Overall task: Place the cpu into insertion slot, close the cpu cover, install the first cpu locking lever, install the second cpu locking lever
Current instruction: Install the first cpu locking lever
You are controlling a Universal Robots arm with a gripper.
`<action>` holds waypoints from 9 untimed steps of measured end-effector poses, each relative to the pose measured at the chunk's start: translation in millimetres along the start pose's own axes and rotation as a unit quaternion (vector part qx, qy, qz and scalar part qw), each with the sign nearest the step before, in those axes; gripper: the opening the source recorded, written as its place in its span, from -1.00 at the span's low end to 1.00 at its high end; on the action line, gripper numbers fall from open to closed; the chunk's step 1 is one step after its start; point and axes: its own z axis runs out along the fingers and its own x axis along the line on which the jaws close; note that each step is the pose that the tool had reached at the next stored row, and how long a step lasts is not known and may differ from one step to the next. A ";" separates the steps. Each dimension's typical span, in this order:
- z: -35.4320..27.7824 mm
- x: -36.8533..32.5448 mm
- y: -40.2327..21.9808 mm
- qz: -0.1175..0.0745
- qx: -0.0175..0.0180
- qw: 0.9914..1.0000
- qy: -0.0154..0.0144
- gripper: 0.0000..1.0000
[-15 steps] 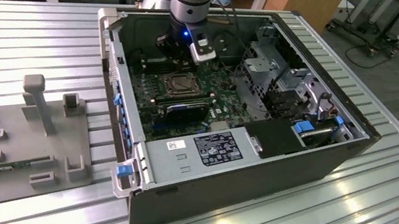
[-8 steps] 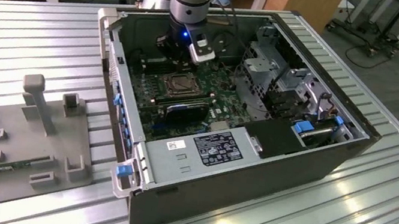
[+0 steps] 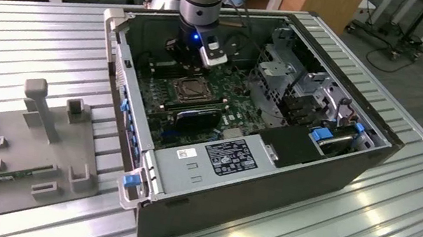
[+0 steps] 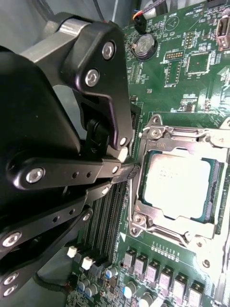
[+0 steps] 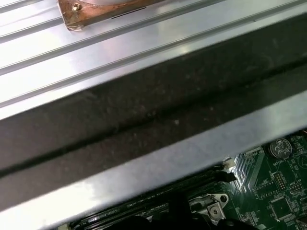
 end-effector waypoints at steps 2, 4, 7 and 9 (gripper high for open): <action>0.4 1.0 2.6 0.000 0.001 1.000 0.000 -0.80; 0.8 2.0 4.8 0.000 0.000 1.000 0.000 -0.80; 1.0 2.6 6.5 0.000 0.000 1.000 0.000 -0.80; 1.0 2.6 6.6 0.000 0.000 1.000 0.000 -0.80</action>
